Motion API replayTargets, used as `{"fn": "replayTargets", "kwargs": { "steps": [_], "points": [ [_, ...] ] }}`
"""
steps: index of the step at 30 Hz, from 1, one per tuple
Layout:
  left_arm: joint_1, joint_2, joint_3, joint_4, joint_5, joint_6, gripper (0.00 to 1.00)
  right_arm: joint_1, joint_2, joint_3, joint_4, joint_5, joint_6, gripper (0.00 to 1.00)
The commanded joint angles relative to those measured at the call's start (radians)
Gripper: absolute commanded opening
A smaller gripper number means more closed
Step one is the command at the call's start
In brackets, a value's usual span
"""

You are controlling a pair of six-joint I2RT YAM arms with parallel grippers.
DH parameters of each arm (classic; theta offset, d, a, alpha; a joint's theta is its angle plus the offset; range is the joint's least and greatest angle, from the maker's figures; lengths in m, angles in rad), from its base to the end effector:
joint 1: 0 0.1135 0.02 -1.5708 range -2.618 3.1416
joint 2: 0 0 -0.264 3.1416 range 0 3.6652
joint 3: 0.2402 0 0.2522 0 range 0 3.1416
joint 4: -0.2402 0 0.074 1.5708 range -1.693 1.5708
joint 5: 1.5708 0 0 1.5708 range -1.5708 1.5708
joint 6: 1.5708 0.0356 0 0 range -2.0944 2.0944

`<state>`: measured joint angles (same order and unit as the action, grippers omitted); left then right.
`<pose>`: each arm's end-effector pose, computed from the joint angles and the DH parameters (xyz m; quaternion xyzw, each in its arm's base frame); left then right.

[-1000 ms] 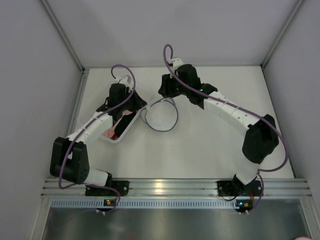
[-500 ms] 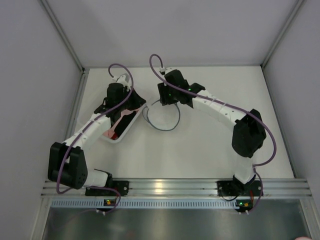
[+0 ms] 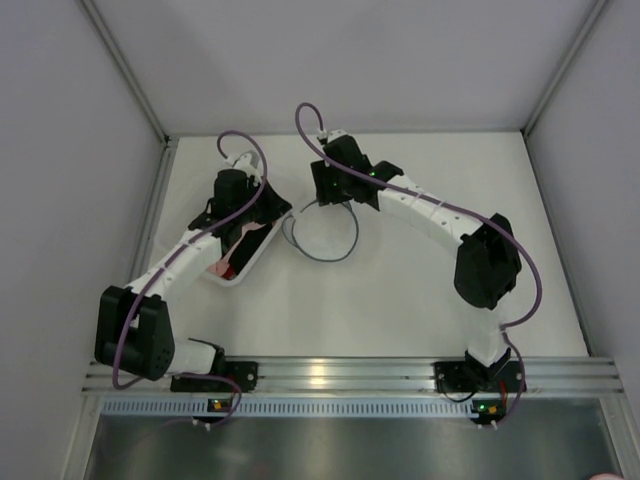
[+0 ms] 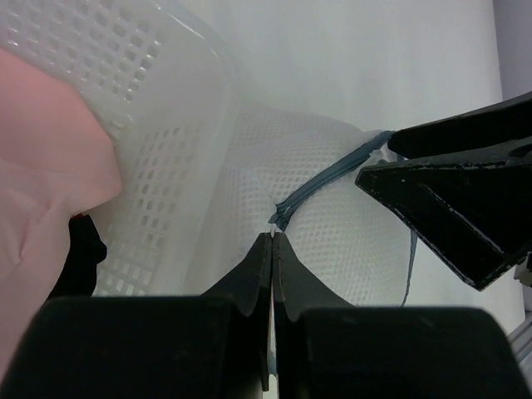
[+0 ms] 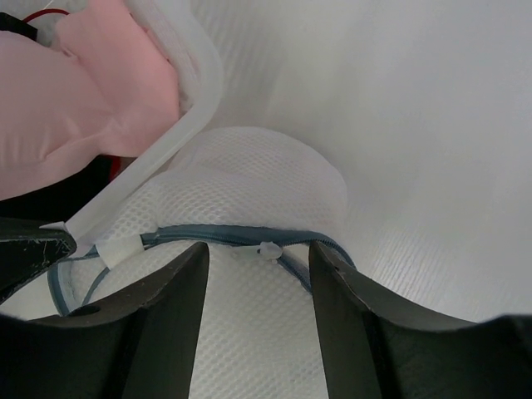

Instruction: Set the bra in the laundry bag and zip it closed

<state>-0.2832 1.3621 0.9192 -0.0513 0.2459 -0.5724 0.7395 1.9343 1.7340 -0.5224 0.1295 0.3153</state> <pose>0.2932 -0.0944 0.2695 -0.0606 0.8523 -0.3069 0.4193 0.3340 0.2984 0.2980 -0.1654 0.8947 0.1557 0.3845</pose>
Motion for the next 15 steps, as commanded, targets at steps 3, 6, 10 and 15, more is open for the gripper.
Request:
{"fn": "replayTargets", "kwargs": {
  "steps": [3, 6, 10, 15],
  "points": [
    [-0.007, -0.049, -0.014, 0.085, -0.005, 0.019, 0.00, 0.003, 0.023, 0.050, -0.010, 0.015, 0.022, 0.50],
    [-0.008, -0.054, -0.016, 0.087, -0.007, 0.019, 0.00, 0.004, 0.025, 0.048, -0.011, -0.002, 0.025, 0.42],
    [-0.011, -0.063, -0.019, 0.087, -0.019, 0.025, 0.00, 0.006, 0.025, 0.045, -0.011, 0.005, 0.021, 0.31],
    [-0.022, -0.081, -0.026, 0.090, -0.033, 0.036, 0.00, 0.004, 0.015, 0.030, -0.001, 0.030, 0.016, 0.10]
  ]
}}
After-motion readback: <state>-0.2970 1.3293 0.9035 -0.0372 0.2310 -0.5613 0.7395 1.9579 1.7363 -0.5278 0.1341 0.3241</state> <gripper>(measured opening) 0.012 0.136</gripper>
